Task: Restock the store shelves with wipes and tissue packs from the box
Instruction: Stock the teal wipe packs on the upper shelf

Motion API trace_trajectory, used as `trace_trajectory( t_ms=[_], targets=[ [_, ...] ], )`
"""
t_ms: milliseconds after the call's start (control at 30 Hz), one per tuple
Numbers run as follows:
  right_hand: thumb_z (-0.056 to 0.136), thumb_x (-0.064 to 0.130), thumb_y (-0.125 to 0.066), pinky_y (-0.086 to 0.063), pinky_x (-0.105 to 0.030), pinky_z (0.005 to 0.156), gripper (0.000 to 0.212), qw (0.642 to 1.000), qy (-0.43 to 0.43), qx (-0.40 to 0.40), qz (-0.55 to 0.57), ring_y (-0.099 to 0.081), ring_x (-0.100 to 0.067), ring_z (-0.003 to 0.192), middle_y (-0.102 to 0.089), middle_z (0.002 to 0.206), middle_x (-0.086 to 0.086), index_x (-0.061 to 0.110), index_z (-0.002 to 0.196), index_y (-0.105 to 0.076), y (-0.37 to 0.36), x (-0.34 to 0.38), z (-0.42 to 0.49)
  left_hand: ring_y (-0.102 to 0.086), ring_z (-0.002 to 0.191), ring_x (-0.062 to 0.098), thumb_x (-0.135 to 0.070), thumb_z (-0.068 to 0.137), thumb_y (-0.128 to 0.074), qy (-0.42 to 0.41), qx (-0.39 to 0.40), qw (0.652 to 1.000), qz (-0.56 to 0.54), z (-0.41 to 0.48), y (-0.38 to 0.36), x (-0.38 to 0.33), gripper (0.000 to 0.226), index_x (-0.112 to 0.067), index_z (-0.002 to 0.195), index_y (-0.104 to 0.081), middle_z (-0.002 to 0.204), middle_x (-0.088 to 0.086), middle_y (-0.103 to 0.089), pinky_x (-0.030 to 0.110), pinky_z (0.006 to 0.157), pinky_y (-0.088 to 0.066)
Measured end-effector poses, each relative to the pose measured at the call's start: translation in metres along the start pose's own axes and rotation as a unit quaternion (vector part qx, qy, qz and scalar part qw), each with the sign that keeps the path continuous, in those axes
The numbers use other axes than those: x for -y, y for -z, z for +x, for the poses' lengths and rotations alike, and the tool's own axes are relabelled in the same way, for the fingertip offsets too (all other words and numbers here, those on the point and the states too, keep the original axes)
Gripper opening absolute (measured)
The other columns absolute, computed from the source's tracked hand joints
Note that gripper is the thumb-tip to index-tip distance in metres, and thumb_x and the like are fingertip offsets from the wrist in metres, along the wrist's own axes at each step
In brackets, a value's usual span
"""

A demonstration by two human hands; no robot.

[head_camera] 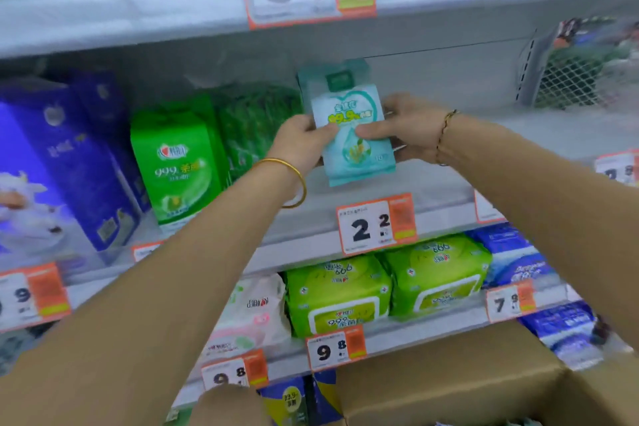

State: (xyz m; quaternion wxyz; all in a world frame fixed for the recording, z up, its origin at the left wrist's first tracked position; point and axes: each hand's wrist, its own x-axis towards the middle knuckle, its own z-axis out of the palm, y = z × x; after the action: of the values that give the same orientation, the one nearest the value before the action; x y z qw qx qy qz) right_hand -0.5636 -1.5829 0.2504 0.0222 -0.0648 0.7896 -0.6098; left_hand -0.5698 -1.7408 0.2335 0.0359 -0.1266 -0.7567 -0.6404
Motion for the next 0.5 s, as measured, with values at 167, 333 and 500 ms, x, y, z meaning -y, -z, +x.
trace_trajectory(
  t_ms=[167, 333, 500],
  targets=[
    [0.082, 0.002, -0.068, -0.055, -0.038, 0.073, 0.056, 0.996, 0.017, -0.086, 0.015, -0.063, -0.025, 0.086, -0.059, 0.115, -0.016, 0.006, 0.131, -0.041, -0.001, -0.008, 0.071, -0.057, 0.098, 0.017, 0.002, 0.083, -0.052, -0.028, -0.025, 0.978, 0.206, 0.047, 0.001, 0.020, 0.039, -0.006, 0.121, -0.058, 0.110, 0.003, -0.060, 0.016, 0.075, -0.041],
    [0.084, 0.015, -0.068, -0.056, -0.045, 0.081, 0.051, 0.989, -0.028, -0.084, -0.119, -0.060, -0.031, 0.104, -0.056, 0.121, -0.012, 0.012, 0.127, -0.042, -0.011, -0.033, 0.106, -0.059, 0.110, 0.033, 0.002, 0.080, -0.051, 0.022, -0.018, 0.965, 0.259, 0.067, 0.001, 0.043, 0.040, 0.000, 0.120, -0.052, 0.120, 0.017, -0.061, 0.043, 0.094, -0.051],
    [0.079, 0.018, -0.072, -0.059, -0.045, 0.072, 0.047, 0.973, -0.059, -0.060, -0.213, -0.064, -0.034, 0.098, -0.055, 0.117, -0.012, 0.016, 0.108, -0.035, -0.012, -0.036, 0.115, -0.049, 0.124, 0.030, 0.001, 0.087, -0.048, 0.007, -0.026, 0.958, 0.285, 0.068, 0.005, 0.047, 0.047, -0.003, 0.133, -0.045, 0.134, 0.015, -0.050, 0.041, 0.101, -0.045]
  ],
)
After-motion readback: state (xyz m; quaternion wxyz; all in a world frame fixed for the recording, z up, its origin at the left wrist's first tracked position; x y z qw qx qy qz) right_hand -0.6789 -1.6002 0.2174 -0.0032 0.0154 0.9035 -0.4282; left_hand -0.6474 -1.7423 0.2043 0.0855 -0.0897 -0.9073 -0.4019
